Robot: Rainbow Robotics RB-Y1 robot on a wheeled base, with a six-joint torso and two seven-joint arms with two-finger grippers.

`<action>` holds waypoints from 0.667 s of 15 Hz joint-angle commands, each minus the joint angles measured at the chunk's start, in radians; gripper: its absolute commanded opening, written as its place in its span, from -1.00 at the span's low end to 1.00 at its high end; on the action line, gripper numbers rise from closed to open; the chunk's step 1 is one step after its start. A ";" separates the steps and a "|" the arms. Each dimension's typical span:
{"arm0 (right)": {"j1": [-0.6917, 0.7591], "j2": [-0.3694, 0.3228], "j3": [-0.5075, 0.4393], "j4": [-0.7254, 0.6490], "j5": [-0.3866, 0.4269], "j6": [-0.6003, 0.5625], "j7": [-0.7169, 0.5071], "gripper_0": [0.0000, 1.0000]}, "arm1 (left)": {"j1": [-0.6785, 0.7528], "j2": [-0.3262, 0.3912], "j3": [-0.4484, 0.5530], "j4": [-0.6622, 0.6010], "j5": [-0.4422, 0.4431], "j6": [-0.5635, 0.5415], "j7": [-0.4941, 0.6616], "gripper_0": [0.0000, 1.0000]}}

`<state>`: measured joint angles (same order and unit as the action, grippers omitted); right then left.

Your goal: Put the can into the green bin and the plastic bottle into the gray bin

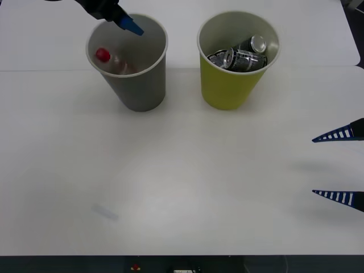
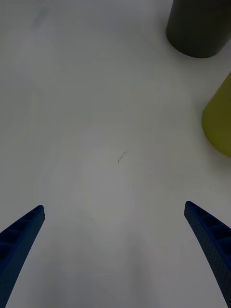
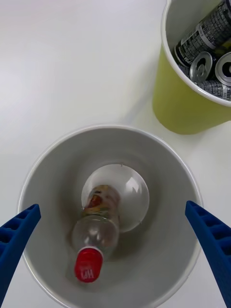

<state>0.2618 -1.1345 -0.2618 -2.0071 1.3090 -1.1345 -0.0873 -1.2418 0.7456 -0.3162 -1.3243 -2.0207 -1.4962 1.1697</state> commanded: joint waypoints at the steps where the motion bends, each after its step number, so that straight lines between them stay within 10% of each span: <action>1: 0.000 0.000 0.000 0.000 0.000 0.000 0.000 1.00 | 0.035 0.051 0.000 -0.001 0.114 0.039 -0.064 1.00; 10: 0.000 0.000 0.000 0.000 0.000 0.000 0.000 1.00 | 0.277 0.230 0.065 -0.047 0.550 0.129 -0.427 1.00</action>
<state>0.2618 -1.1345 -0.2618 -2.0071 1.3090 -1.1345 -0.0873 -0.9847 0.9667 -0.2626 -1.3640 -1.4906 -1.3687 0.7705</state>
